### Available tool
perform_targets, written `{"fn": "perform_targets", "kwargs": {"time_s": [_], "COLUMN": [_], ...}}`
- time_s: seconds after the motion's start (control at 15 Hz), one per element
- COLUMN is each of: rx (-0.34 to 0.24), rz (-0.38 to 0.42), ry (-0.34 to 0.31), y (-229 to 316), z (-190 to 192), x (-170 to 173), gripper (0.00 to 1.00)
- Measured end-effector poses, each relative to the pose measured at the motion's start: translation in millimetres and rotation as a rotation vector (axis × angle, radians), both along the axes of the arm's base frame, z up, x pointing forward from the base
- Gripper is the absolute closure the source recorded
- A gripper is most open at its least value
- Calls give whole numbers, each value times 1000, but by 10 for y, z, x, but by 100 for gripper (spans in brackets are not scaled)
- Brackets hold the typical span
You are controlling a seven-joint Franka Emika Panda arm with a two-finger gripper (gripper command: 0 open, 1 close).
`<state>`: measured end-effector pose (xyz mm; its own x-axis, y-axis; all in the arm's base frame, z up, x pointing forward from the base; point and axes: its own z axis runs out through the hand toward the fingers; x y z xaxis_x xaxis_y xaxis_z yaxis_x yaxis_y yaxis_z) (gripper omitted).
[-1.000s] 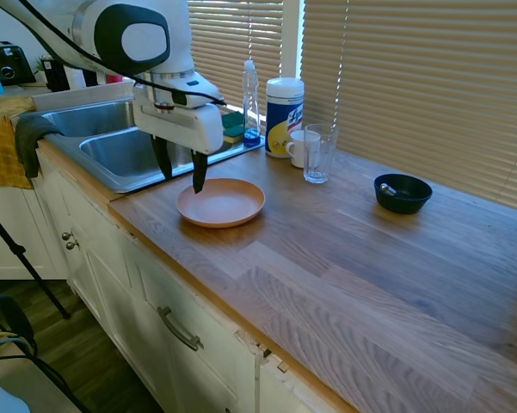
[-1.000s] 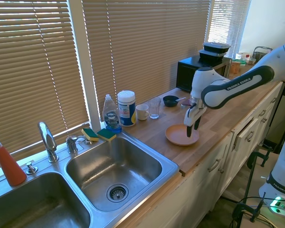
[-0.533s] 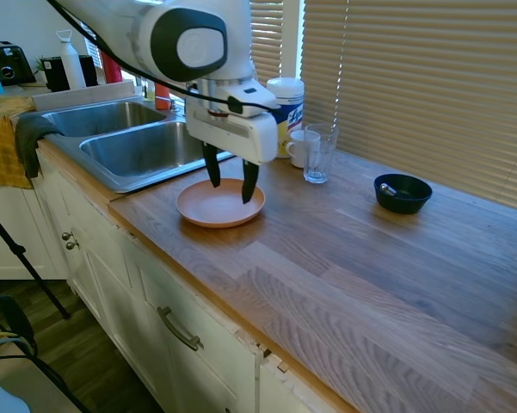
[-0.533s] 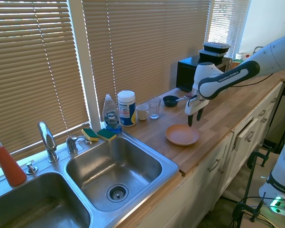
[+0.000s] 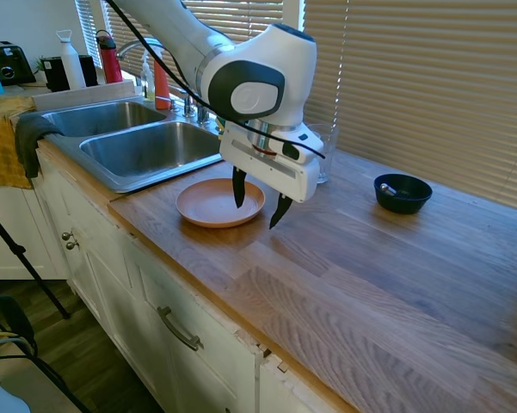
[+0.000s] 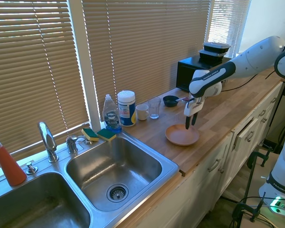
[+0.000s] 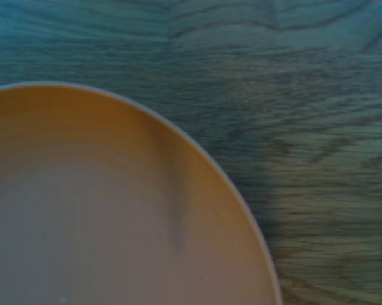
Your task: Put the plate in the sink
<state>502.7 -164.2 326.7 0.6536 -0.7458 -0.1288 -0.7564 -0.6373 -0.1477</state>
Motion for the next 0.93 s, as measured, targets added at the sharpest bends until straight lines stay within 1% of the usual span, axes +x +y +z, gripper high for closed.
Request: {"fn": "perform_targets", "kwargs": {"time_s": [0.2, 0.6, 0.67, 0.93], "rx": [26, 48, 52, 66], "rz": [24, 69, 71, 77], "ry": [13, 30, 31, 30], "y": [67, 221, 234, 289], "z": [16, 3, -12, -49], "x": [20, 151, 175, 208], "gripper": [0, 0, 100, 100]}}
